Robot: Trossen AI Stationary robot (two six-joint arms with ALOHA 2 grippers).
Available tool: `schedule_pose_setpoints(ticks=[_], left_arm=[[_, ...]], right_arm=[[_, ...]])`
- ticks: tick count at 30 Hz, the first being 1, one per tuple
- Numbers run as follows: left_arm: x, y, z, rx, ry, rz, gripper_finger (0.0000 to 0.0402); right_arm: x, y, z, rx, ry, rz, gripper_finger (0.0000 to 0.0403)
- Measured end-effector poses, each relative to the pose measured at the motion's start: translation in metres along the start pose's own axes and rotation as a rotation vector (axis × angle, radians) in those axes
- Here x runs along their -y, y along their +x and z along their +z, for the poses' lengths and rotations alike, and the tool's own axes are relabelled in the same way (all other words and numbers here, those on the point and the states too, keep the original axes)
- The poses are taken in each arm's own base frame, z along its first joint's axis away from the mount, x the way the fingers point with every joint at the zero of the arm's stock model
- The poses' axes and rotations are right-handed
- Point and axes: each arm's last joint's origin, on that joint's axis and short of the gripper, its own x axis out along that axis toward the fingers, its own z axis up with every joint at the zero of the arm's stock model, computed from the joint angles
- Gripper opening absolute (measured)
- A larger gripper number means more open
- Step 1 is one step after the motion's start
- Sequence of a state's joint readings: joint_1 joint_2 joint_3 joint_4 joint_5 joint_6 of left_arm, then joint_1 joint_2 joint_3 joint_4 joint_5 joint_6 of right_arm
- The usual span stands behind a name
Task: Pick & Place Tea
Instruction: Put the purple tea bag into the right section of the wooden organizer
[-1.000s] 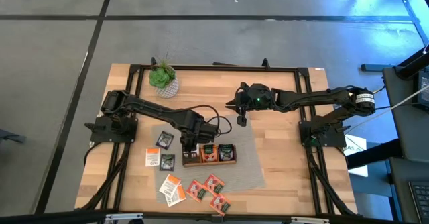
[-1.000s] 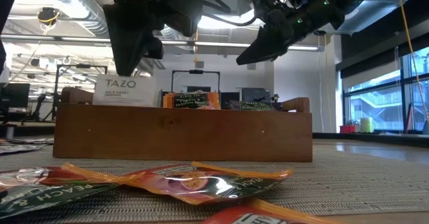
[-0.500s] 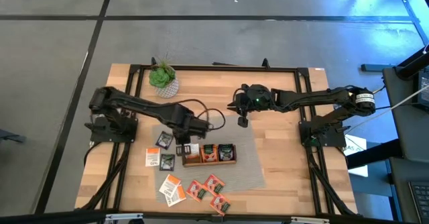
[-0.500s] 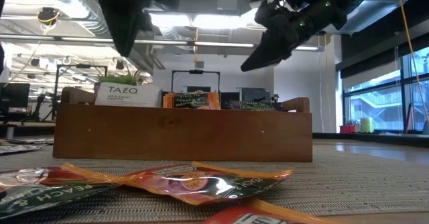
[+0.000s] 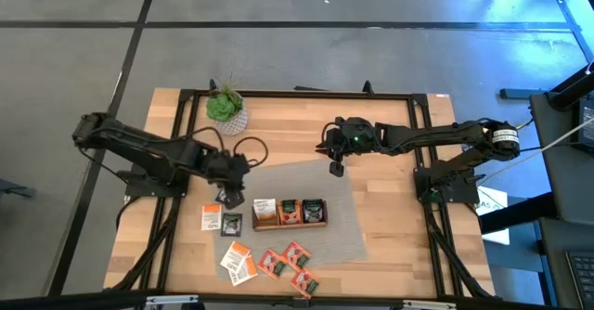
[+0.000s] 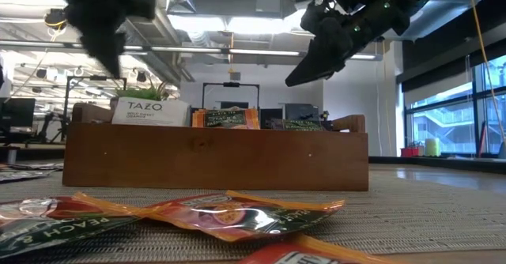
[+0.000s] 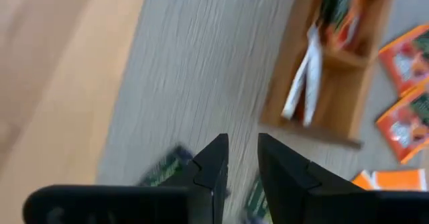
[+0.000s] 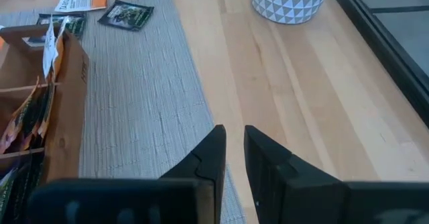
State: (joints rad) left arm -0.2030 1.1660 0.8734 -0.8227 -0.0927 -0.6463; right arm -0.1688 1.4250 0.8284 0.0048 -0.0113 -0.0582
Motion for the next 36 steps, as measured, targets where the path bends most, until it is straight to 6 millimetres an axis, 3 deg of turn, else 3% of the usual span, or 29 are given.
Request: schedule_pose_setpoints(ticks=[10,21,28,36], left_arm=[[-0.020,0.042,-0.048,-0.190,-0.150,0.079,0.0077],[-0.025,0.069,-0.081,-0.213,-0.277,0.071,0.0081],[-0.029,0.075,-0.089,-0.205,-0.305,0.082,0.0078],[-0.030,0.076,-0.090,-0.188,-0.278,0.093,0.0077]], right_arm=[[0.000,0.000,0.003,0.030,-0.001,-0.002,0.0058],[0.000,-0.001,0.010,0.104,-0.053,0.008,0.0058],[-0.003,0.000,0.022,0.255,-0.143,0.131,0.0058],[-0.004,0.023,0.019,0.302,-0.112,0.144,0.0058]])
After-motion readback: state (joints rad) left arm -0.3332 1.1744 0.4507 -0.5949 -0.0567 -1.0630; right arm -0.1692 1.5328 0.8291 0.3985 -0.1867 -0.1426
